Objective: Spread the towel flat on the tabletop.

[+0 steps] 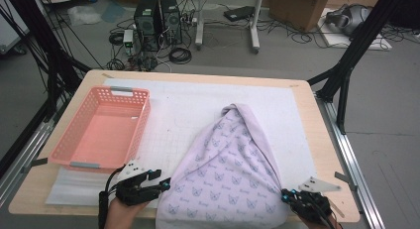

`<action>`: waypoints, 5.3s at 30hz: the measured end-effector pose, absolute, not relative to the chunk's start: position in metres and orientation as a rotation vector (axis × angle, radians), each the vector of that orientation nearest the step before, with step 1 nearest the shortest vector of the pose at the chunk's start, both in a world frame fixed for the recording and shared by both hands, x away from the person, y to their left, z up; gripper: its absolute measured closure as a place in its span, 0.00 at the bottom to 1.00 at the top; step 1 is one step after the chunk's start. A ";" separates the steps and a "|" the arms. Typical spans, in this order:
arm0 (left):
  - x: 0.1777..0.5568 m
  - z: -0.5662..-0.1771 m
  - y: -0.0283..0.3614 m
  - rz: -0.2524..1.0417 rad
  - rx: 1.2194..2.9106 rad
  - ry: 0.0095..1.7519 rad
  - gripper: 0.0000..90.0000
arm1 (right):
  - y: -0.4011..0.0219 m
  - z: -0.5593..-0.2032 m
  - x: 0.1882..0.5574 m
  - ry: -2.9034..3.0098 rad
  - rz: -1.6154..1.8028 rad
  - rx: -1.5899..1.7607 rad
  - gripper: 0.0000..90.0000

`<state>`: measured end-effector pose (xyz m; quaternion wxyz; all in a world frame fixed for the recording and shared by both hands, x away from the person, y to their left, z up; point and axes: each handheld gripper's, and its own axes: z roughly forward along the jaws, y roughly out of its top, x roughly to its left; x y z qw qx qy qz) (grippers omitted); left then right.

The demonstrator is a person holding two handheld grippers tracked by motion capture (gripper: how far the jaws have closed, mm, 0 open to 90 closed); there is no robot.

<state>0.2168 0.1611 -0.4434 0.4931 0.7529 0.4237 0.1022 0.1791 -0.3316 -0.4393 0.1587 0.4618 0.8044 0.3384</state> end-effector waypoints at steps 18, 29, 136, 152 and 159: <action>0.284 -0.441 0.122 0.189 1.862 1.047 0.52 | -0.322 -0.436 0.219 2.205 1.074 1.290 0.73; 0.334 -0.443 0.096 0.183 1.845 1.065 0.51 | -0.326 -0.437 0.249 2.162 1.076 1.318 0.62; 0.404 -0.446 0.038 0.246 1.983 1.072 0.51 | -0.344 -0.425 0.303 1.984 1.040 1.281 0.68; 0.452 -0.427 0.056 0.537 1.942 1.193 0.93 | -0.346 -0.427 0.298 1.974 1.074 1.285 0.68; 0.453 -0.427 0.075 0.442 1.832 1.307 0.56 | -0.343 -0.427 0.297 1.960 1.078 1.267 0.69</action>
